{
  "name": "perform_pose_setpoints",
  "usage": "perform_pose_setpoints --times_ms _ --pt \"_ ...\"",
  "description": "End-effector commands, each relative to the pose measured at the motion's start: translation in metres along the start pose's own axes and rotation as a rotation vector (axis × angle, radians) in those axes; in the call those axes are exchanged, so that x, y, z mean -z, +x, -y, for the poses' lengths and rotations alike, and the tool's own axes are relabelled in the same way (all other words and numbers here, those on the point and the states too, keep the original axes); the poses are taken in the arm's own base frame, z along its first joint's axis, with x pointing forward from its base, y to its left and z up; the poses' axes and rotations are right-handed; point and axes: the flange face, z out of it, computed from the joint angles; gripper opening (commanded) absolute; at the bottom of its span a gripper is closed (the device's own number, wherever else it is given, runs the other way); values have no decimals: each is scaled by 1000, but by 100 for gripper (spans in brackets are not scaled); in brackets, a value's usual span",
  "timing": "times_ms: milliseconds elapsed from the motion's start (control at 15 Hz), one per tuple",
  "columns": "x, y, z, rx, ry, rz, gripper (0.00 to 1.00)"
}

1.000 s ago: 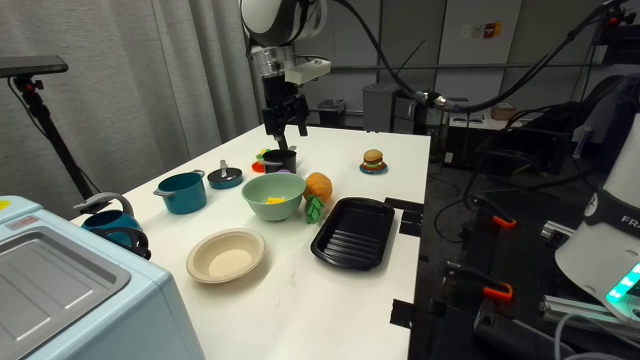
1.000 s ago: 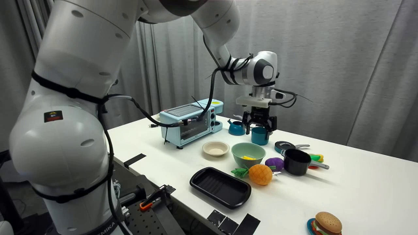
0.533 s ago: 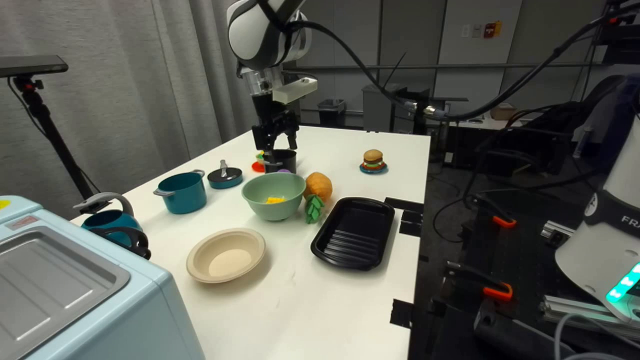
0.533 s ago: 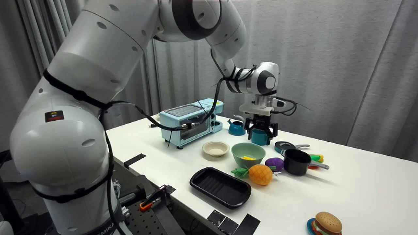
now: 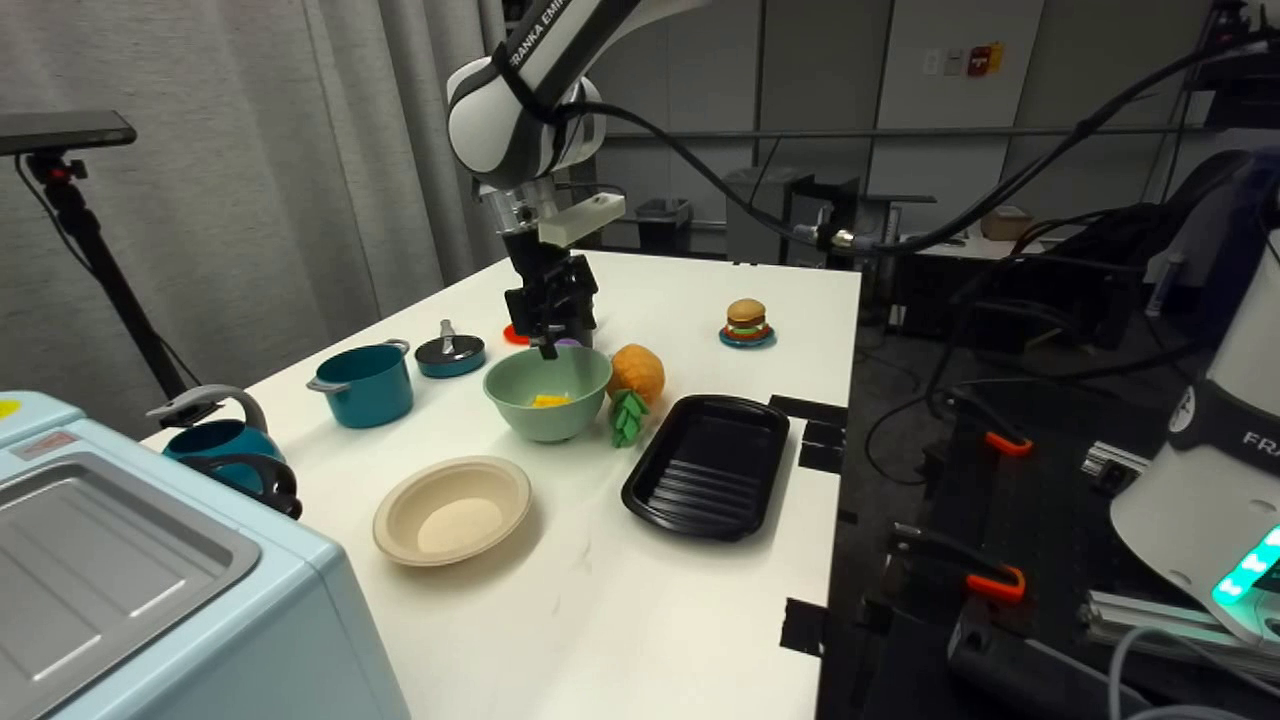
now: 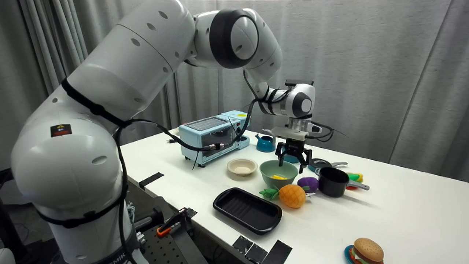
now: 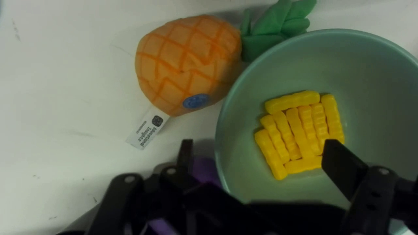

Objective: Pick the bowl of potato fries and pour them onto the plate

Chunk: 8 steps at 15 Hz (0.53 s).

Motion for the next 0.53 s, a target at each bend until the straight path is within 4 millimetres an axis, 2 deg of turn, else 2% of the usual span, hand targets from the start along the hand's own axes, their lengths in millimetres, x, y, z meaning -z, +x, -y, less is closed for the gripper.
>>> perform_pose_setpoints --times_ms 0,467 --pt "-10 15 0 -16 0 51 100" --pt "-24 28 4 -32 -9 65 100"
